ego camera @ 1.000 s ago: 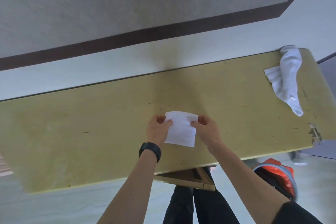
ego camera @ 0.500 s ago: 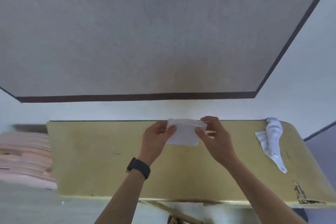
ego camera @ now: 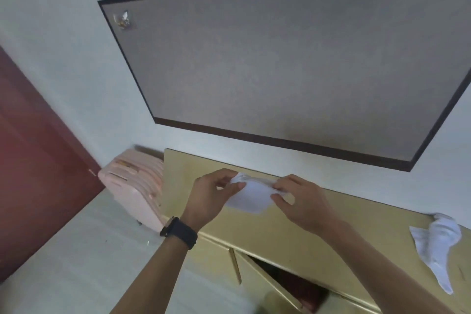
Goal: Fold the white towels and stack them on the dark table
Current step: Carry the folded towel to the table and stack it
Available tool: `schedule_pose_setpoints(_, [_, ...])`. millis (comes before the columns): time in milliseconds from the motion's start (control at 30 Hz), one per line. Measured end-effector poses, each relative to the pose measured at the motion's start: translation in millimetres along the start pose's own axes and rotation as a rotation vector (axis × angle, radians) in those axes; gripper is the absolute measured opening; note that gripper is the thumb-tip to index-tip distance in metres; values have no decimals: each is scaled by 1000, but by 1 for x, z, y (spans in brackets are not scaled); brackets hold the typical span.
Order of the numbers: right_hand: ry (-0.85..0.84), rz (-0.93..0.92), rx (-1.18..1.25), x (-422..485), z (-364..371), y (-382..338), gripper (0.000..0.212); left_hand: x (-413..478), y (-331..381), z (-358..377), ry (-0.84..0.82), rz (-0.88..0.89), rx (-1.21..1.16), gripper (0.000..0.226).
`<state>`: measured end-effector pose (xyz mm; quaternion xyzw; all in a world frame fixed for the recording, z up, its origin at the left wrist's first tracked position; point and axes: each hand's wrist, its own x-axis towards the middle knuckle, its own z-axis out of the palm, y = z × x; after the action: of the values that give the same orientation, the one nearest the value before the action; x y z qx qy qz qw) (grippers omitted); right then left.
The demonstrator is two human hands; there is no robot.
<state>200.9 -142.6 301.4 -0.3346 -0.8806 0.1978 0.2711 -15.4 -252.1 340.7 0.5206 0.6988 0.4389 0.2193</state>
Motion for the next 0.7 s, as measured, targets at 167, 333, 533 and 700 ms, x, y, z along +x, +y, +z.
schedule_pose_setpoints(167, [-177, -27, 174, -33, 35, -62, 7, -103, -33, -44, 144, -237, -69, 6])
schedule_pose_setpoints(333, [-332, 105, 617, -62, 102, -164, 17, -222, -72, -114, 334, -424, -151, 12])
schedule_pose_setpoints(533, [-648, 244, 1049, -124, 207, -326, 23, -391, -94, -203, 672, -556, -254, 30])
schedule_pose_setpoints(700, [-949, 173, 1017, -216, 298, -482, 6, -566, -122, -274, 994, -706, -204, 28])
